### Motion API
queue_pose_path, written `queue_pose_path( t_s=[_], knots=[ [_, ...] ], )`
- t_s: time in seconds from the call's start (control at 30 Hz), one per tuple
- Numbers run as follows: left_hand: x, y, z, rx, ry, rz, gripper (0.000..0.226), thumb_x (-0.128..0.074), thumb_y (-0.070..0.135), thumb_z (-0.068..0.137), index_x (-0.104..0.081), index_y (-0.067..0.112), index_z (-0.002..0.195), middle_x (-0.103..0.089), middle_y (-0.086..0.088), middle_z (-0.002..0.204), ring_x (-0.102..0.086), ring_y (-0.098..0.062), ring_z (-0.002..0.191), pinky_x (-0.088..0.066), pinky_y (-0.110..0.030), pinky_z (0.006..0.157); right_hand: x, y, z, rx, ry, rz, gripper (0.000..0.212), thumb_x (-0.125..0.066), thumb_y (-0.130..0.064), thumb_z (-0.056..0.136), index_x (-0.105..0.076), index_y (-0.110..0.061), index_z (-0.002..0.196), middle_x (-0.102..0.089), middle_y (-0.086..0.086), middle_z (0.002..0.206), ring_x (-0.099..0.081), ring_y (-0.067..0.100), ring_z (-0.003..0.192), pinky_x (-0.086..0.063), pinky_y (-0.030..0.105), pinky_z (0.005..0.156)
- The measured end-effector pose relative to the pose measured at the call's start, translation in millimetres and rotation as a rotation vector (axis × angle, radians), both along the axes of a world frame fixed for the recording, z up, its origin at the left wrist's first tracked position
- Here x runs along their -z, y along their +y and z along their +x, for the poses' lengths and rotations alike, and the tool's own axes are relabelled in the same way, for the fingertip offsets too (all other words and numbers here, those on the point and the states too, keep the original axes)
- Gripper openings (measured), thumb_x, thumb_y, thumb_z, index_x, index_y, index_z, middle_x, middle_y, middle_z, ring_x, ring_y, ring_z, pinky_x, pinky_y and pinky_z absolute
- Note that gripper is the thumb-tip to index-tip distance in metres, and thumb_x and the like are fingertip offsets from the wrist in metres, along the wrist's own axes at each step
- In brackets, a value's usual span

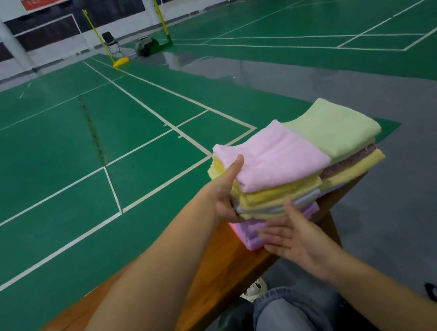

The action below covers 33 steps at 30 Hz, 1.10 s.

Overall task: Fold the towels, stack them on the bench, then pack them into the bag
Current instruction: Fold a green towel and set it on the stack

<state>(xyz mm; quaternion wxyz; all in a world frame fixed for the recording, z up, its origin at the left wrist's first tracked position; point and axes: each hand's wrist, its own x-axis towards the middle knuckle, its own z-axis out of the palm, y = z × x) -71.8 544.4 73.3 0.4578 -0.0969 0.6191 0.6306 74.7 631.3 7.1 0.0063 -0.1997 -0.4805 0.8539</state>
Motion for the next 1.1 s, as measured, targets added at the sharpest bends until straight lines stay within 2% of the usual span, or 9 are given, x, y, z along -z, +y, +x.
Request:
queue_pose_path(
  t_s=[0.1,0.27,0.43,0.6,0.73,0.83,0.9,1.03,1.1],
  knots=[
    [2,4,-5,-0.022,0.018,-0.026,0.072,-0.080,0.047,0.069,-0.055,0.009,0.125,-0.067,-0.017,0.109,-0.069,-0.030,0.086,-0.056,-0.041,0.068,14,11,-9,-0.033,-0.060,-0.452,0.093,-0.048,-0.072,0.071,-0.052,0.007,0.120,-0.061,0.027,0.120,-0.060,0.036,0.112,-0.051,0.043,0.091],
    [-5,-4,-12,-0.018,0.010,0.004,0.069,-0.081,0.034,0.064,-0.058,0.012,0.125,-0.066,-0.012,0.104,-0.066,-0.029,0.083,-0.056,-0.037,0.061,12,19,-26,0.029,0.058,-0.628,0.120,-0.085,-0.063,0.028,-0.049,0.005,0.120,-0.054,0.028,0.127,-0.054,0.038,0.116,-0.055,0.045,0.082],
    [-1,-22,-23,0.051,0.004,0.026,0.062,-0.076,0.037,0.058,-0.059,0.007,0.110,-0.066,-0.010,0.087,-0.063,-0.024,0.079,-0.058,-0.031,0.061,23,31,-31,0.169,0.039,-0.579,0.114,-0.087,-0.061,0.025,-0.052,-0.001,0.116,-0.058,0.020,0.115,-0.058,0.031,0.102,-0.057,0.040,0.075],
    [9,-46,-38,0.086,0.008,0.043,0.050,-0.070,0.043,0.064,-0.062,0.006,0.097,-0.066,-0.009,0.081,-0.065,-0.022,0.069,-0.058,-0.029,0.059,31,51,-35,0.312,0.049,-0.565,0.088,-0.049,-0.072,0.068,-0.051,-0.007,0.128,-0.066,0.016,0.111,-0.060,0.028,0.105,-0.057,0.039,0.075],
    [18,-66,-53,0.097,0.052,0.054,0.039,-0.068,0.042,0.070,-0.063,0.009,0.090,-0.066,-0.007,0.077,-0.066,-0.020,0.064,-0.058,-0.029,0.056,29,66,-44,0.270,0.001,-0.461,0.108,-0.059,-0.080,0.048,-0.052,-0.003,0.123,-0.070,0.017,0.103,-0.068,0.030,0.095,-0.060,0.039,0.067],
    [23,-74,-55,0.129,0.059,0.091,0.032,-0.061,0.039,0.075,-0.068,0.008,0.080,-0.067,-0.008,0.073,-0.066,-0.021,0.060,-0.057,-0.029,0.054,19,72,-51,0.154,-0.086,-0.300,0.098,-0.046,-0.083,0.059,-0.054,-0.006,0.119,-0.070,0.015,0.097,-0.066,0.029,0.093,-0.056,0.034,0.064],
    [26,-77,-56,0.184,0.082,0.104,0.034,-0.068,0.040,0.072,-0.067,0.010,0.088,-0.068,-0.008,0.077,-0.067,-0.021,0.064,-0.058,-0.030,0.058,12,78,-60,0.097,-0.128,-0.193,0.099,-0.043,-0.083,0.056,-0.055,-0.008,0.120,-0.069,0.013,0.097,-0.064,0.028,0.096,-0.054,0.037,0.071],
    [28,-81,-58,0.268,0.075,0.146,0.072,-0.096,0.036,0.037,-0.066,0.012,0.098,-0.068,-0.009,0.084,-0.066,-0.022,0.069,-0.057,-0.032,0.062,-3,88,-77,-0.017,-0.193,0.034,0.101,-0.042,-0.091,0.048,-0.063,-0.023,0.120,-0.067,0.011,0.115,-0.061,0.031,0.110,-0.047,0.049,0.096],
    [28,-81,-57,0.269,0.081,0.137,0.062,-0.089,0.037,0.053,-0.062,0.013,0.103,-0.067,-0.010,0.087,-0.065,-0.023,0.070,-0.057,-0.033,0.063,-11,88,-81,-0.031,-0.205,0.128,0.094,-0.045,-0.091,0.052,-0.063,-0.030,0.121,-0.067,0.005,0.120,-0.057,0.031,0.116,-0.037,0.053,0.105]
  ],
)
